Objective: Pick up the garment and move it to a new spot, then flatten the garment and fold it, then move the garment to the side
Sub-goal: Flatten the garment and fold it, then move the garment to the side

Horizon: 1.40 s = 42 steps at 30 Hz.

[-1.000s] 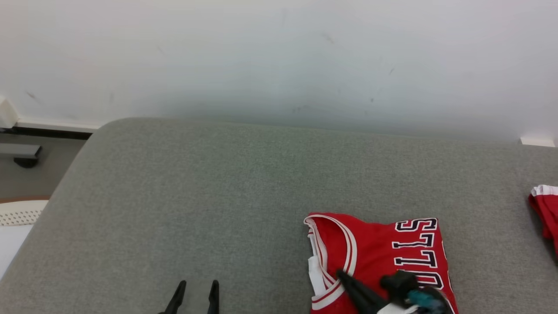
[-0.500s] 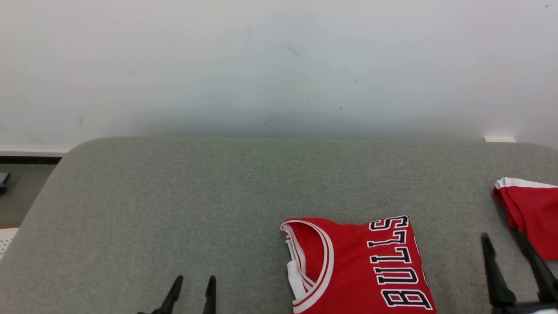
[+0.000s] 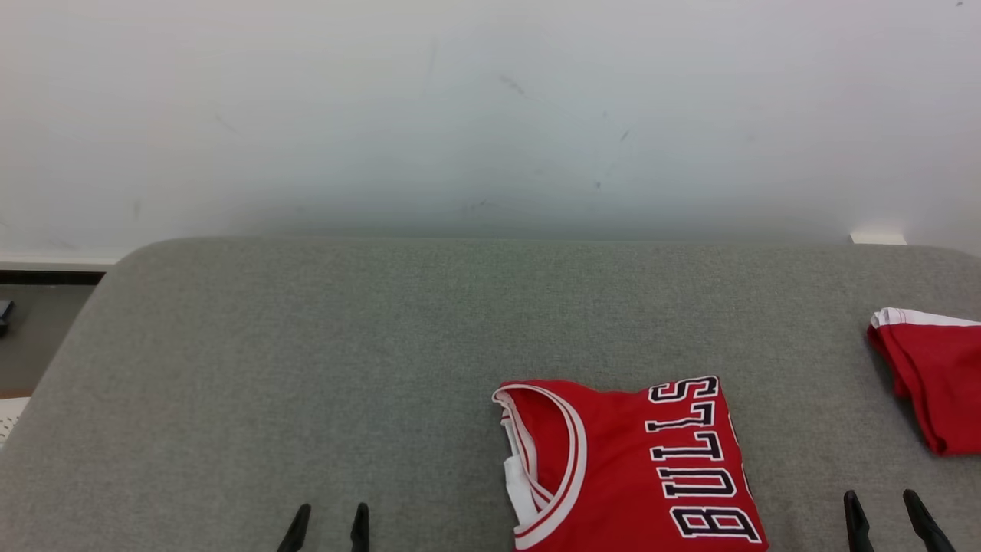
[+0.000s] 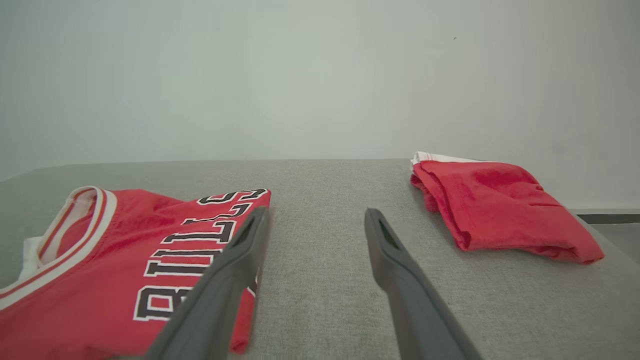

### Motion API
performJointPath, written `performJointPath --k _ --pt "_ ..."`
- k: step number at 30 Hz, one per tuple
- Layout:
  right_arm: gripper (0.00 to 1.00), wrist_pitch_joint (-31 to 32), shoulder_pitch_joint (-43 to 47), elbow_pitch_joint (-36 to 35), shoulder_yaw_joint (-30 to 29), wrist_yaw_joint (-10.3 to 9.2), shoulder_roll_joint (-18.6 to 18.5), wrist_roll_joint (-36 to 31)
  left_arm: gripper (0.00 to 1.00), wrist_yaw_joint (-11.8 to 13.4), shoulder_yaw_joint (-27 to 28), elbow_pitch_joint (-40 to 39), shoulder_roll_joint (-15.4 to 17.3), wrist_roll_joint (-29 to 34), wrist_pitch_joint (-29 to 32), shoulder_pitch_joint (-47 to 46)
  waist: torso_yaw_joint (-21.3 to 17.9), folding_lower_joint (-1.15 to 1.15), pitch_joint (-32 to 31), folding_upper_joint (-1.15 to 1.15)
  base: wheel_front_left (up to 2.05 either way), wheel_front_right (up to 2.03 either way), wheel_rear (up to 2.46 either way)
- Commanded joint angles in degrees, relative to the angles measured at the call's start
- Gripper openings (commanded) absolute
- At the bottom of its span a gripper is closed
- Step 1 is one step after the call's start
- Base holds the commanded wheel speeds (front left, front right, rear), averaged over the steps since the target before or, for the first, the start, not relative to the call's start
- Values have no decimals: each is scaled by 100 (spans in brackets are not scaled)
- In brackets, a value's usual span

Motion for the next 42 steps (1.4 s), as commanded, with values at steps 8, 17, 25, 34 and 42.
performJointPath --k 8,17,25,34,42 --pt "100 -14 21 155 94 -1 87 -102 100 -4 -17 80 21 -31 -1 -69 32 0 2 0 0 0 0" --pt "100 -15 -133 192 179 -1 27 -92 100 23 -60 86 21 -36 -1 -100 0 0 19 0 0 0 0" --pt "100 686 -738 468 869 -1 -457 1809 100 -41 -36 108 21 45 -1 -96 31 0 74 0 0 0 0" --pt "100 4380 -1688 734 994 -1 -1590 4581 100 -97 -194 139 22 60 -1 -285 491 0 411 0 0 0 0" --pt "100 5161 -2076 1044 1149 -1 -1423 4881 100 -6 -299 145 22 -57 -1 -398 990 0 776 0 0 0 0"
